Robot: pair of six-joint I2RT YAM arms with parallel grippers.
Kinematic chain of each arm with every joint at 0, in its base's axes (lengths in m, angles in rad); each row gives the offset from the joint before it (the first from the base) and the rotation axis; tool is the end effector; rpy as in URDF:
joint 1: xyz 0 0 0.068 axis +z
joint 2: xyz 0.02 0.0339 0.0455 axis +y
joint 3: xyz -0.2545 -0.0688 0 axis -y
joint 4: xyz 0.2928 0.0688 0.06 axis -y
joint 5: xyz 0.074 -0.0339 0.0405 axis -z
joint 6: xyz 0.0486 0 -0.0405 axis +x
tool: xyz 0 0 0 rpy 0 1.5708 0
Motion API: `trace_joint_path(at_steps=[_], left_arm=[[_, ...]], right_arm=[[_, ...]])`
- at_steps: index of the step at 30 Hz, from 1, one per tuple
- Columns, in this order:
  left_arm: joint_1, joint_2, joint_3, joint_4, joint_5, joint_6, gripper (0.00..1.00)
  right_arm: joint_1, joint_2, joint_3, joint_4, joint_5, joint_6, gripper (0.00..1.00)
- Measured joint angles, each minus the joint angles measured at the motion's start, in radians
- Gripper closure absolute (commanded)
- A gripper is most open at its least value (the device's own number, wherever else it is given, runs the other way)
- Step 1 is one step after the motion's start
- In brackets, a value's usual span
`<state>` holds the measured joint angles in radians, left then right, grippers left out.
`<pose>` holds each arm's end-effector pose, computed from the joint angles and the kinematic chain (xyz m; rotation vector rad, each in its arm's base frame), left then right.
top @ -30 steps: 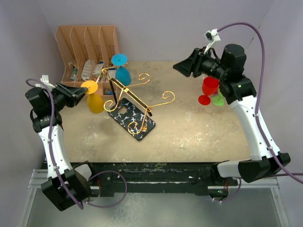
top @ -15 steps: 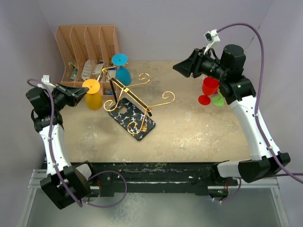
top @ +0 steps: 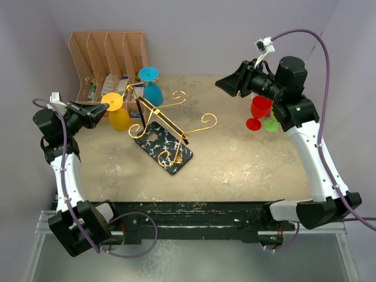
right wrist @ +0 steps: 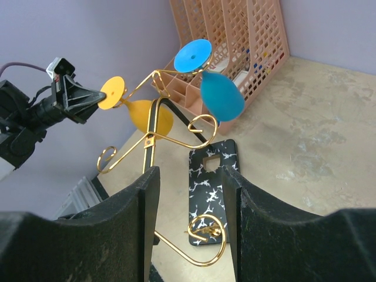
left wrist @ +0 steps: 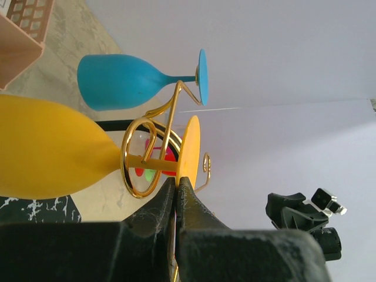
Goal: Take the wine glass off the wine glass rack
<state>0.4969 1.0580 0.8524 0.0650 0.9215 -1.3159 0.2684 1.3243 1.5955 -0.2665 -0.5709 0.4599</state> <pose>0.2790 0.1073 0.3197 -0.8901 1.6317 -1.3673 0.3197 0.1152 0.4971 -0.3151 1.6299 1.0064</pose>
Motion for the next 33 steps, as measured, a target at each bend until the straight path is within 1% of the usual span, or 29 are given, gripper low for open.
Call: trace_joint_path(at_steps=[6, 12, 23, 27, 33], left_arm=[[-0.003, 0.053, 0.001, 0.087, -0.008, -0.046, 1.00], [-0.032, 0.119, 0.043, 0.129, -0.013, -0.077, 1.00], [-0.093, 0.175, 0.134, 0.167, -0.119, -0.068, 1.00], [-0.102, 0.180, 0.160, 0.199, -0.166, -0.069, 1.00], [-0.107, 0.175, 0.243, 0.246, -0.236, -0.079, 1.00]], right_arm=[[0.000, -0.023, -0.016, 0.011, 0.000, 0.000, 0.51], [0.000, -0.038, -0.018, 0.019, 0.000, 0.001, 0.52], [0.000, -0.040, -0.033, 0.026, 0.001, 0.003, 0.52], [0.000, -0.050, -0.055, 0.036, 0.002, 0.003, 0.52], [0.000, -0.076, -0.079, 0.043, 0.003, 0.003, 0.52]])
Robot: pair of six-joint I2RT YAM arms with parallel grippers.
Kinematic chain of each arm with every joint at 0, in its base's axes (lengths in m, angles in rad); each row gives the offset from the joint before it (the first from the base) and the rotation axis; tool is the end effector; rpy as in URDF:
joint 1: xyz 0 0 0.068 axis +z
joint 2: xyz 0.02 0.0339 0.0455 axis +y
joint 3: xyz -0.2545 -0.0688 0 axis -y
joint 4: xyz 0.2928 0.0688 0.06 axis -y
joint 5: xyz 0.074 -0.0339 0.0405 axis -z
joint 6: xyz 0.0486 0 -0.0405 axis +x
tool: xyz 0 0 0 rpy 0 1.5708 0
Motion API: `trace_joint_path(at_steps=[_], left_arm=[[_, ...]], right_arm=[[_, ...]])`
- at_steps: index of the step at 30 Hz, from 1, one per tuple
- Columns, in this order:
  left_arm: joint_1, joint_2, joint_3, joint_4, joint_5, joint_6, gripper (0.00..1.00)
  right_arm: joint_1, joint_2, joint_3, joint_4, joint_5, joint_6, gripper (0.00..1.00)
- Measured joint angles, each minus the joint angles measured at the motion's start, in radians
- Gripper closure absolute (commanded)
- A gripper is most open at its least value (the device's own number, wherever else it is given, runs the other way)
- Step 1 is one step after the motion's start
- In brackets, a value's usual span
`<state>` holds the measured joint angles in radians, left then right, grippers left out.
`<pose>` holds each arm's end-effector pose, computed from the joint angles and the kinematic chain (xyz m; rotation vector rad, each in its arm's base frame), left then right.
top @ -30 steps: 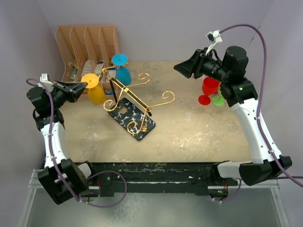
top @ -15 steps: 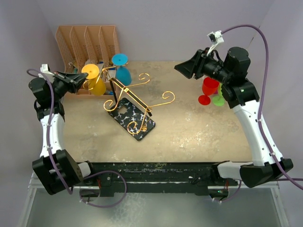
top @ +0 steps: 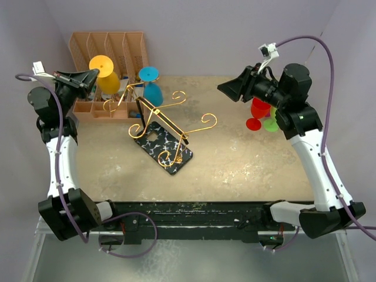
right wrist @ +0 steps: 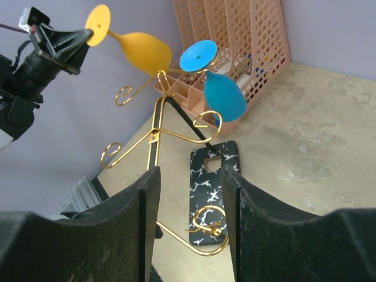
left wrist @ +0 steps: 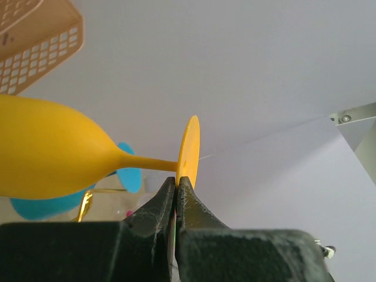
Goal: Take the wine glass off the wine glass rack
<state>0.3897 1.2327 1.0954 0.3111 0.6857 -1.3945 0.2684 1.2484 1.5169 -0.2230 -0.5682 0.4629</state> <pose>0.3297 0.1021 0.3923 -0.7402 1.3872 -1.2825 0.3022 0.1102 0.4956 -0.3211 1.5895 1.0032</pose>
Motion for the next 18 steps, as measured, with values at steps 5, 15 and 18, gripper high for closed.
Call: trace_joint_path(at_steps=[5, 15, 18], left_arm=[[-0.021, -0.030, 0.020, 0.112, -0.025, -0.088, 1.00], [-0.188, -0.039, 0.021, 0.580, 0.031, -0.441, 1.00], [-0.222, -0.039, 0.021, 0.752, 0.052, -0.558, 1.00]], right_arm=[[0.000, -0.031, -0.006, 0.007, -0.005, 0.000, 0.52], [0.000, -0.117, -0.050, 0.094, -0.169, 0.029, 0.47], [0.000, -0.147, -0.072, 0.145, -0.258, 0.055, 0.41]])
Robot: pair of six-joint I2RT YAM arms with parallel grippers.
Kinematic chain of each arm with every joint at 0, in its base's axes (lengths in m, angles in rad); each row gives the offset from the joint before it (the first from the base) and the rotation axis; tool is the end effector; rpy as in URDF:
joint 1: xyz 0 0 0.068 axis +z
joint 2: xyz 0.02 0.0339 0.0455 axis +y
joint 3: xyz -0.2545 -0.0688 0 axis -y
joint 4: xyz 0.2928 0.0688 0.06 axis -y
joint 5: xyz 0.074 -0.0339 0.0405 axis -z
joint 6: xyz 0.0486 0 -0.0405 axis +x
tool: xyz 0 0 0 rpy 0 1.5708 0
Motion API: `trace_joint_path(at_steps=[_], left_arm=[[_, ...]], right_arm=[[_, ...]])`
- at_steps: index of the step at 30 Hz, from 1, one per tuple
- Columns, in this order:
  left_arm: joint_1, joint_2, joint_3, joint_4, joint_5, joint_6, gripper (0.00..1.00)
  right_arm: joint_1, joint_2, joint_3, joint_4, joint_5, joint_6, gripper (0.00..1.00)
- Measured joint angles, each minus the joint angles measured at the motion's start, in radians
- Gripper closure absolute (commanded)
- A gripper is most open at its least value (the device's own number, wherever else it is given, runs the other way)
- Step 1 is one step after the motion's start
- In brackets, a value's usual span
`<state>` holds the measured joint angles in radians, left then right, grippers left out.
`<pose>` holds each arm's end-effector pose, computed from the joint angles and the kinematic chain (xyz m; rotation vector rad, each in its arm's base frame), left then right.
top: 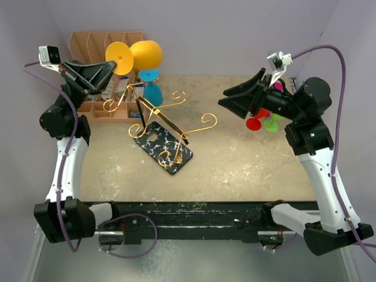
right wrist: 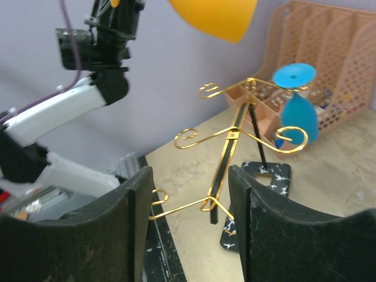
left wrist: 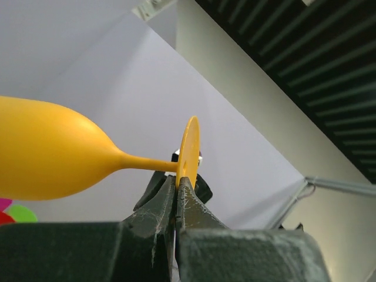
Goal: Take the wine glass off the wine glass rack
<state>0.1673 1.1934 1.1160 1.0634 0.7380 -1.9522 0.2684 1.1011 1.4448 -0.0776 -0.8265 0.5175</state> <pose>0.2850 0.0150 0.4790 -0.1600 1.0560 -1.8561 0.2445 0.1043 0.5237 -0.5790 1.3827 1.1783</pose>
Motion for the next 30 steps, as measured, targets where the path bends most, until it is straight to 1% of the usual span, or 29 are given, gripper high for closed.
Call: trace_joint_path(at_steps=[3, 6, 9, 12, 15, 17, 22, 30], left_arm=[[-0.006, -0.001, 0.000, 0.177, 0.007, -0.062, 1.00], [-0.006, -0.010, 0.002, 0.313, 0.009, -0.098, 1.00], [-0.007, -0.048, 0.006, 0.387, 0.018, -0.117, 1.00], [-0.019, -0.107, 0.013, 0.427, 0.029, -0.126, 1.00], [-0.049, -0.173, 0.019, 0.449, 0.040, -0.132, 1.00], [-0.065, -0.209, 0.019, 0.453, 0.043, -0.132, 1.00], [-0.083, -0.282, -0.021, 0.457, 0.042, -0.132, 1.00], [-0.092, -0.311, -0.100, 0.456, 0.043, -0.132, 1.00]], right_arm=[[0.000, -0.031, -0.023, 0.071, -0.076, 0.042, 0.31], [0.000, -0.056, -0.050, 0.188, -0.151, 0.125, 0.27], [0.000, -0.058, -0.085, 0.381, -0.234, 0.267, 0.21], [0.001, -0.026, -0.108, 0.611, -0.300, 0.423, 0.12], [0.016, 0.016, -0.097, 0.722, -0.330, 0.485, 0.11], [0.030, 0.065, -0.060, 0.779, -0.351, 0.517, 0.12], [0.068, 0.223, 0.089, 0.940, -0.375, 0.608, 0.18], [0.141, 0.420, 0.278, 1.115, -0.383, 0.739, 0.21]])
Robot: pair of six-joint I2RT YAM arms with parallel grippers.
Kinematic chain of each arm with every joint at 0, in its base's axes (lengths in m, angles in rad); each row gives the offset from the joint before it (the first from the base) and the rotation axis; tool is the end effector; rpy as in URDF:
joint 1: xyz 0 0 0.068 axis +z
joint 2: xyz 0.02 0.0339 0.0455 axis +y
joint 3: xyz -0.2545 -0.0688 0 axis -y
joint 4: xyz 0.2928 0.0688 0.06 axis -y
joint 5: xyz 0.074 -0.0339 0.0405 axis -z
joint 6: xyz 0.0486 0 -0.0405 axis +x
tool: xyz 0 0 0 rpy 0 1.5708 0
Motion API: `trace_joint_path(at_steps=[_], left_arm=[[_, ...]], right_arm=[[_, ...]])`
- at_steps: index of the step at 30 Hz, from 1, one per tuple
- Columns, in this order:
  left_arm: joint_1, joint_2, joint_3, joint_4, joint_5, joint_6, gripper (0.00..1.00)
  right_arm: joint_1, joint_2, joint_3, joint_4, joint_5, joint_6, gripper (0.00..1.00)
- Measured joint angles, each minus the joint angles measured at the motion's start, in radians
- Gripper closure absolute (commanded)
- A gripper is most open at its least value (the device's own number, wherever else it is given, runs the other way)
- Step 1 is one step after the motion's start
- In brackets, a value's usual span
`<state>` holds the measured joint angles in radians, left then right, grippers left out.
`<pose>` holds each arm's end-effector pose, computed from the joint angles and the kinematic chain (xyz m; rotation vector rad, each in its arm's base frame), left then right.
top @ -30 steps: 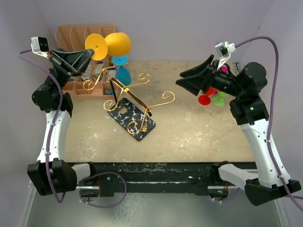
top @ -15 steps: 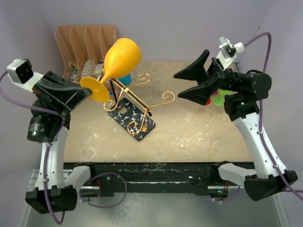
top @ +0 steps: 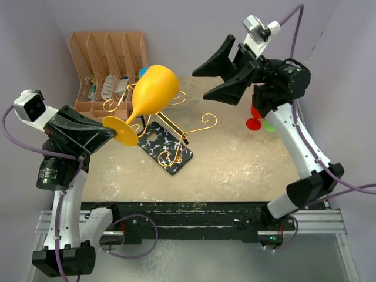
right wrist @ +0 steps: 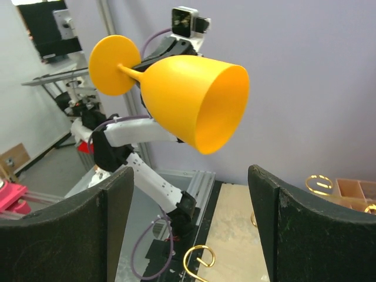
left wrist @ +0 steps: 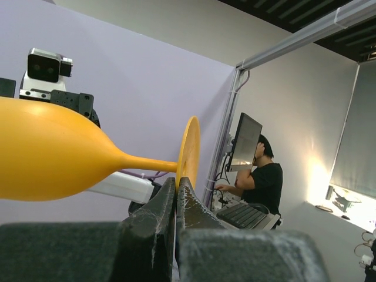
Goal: Take the wine glass off the wine glass rack
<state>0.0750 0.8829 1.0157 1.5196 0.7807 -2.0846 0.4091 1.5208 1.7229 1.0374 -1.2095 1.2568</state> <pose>0.1340 -0.0242 0.5165 0.5121 0.7650 -1.8590 0.2679 0.1657 0.5715 -1.1127 0.8657 1.6211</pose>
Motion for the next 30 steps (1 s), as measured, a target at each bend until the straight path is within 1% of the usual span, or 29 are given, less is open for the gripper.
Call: trace_joint_path(at_steps=[8, 13, 16, 18, 19, 21, 23, 24, 27, 28, 29, 30], left_arm=[[-0.005, -0.007, -0.008, 0.000, 0.000, 0.000, 1.00], [-0.005, -0.012, -0.028, 0.000, 0.000, 0.000, 1.00], [-0.005, -0.011, -0.035, 0.000, 0.000, 0.000, 1.00], [-0.005, -0.012, -0.037, 0.000, 0.000, 0.000, 1.00], [-0.005, -0.012, -0.038, 0.000, 0.000, 0.000, 1.00], [-0.005, -0.011, -0.038, 0.000, 0.000, 0.000, 1.00], [-0.005, -0.011, -0.038, 0.000, 0.000, 0.000, 1.00], [-0.006, -0.011, -0.038, 0.001, -0.001, -0.002, 1.00], [-0.006, -0.010, -0.040, 0.000, -0.018, -0.007, 1.00], [-0.006, -0.007, -0.043, 0.000, -0.024, -0.011, 0.98], [-0.006, -0.006, -0.047, 0.000, -0.029, -0.016, 0.87], [-0.006, -0.005, -0.049, 0.000, -0.032, -0.019, 0.68]], right_arm=[[0.099, 0.139, 0.148, 0.103, -0.017, 0.072, 0.25], [0.146, 0.222, 0.217, 0.166, -0.022, 0.133, 0.29], [0.169, 0.255, 0.241, 0.195, -0.026, 0.166, 0.34], [0.185, 0.271, 0.253, 0.222, -0.035, 0.193, 0.42], [0.195, 0.276, 0.256, 0.240, -0.040, 0.208, 0.49], [0.209, 0.280, 0.258, 0.264, -0.043, 0.228, 0.68], [0.219, 0.279, 0.260, 0.291, -0.047, 0.247, 0.90], [0.222, 0.279, 0.261, 0.303, -0.048, 0.254, 1.00], [0.227, 0.276, 0.261, 0.338, -0.056, 0.288, 1.00], [0.227, 0.272, 0.261, 0.346, -0.058, 0.292, 1.00], [0.227, 0.266, 0.261, 0.354, -0.060, 0.297, 1.00], [0.227, 0.261, 0.261, 0.357, -0.063, 0.299, 1.00]])
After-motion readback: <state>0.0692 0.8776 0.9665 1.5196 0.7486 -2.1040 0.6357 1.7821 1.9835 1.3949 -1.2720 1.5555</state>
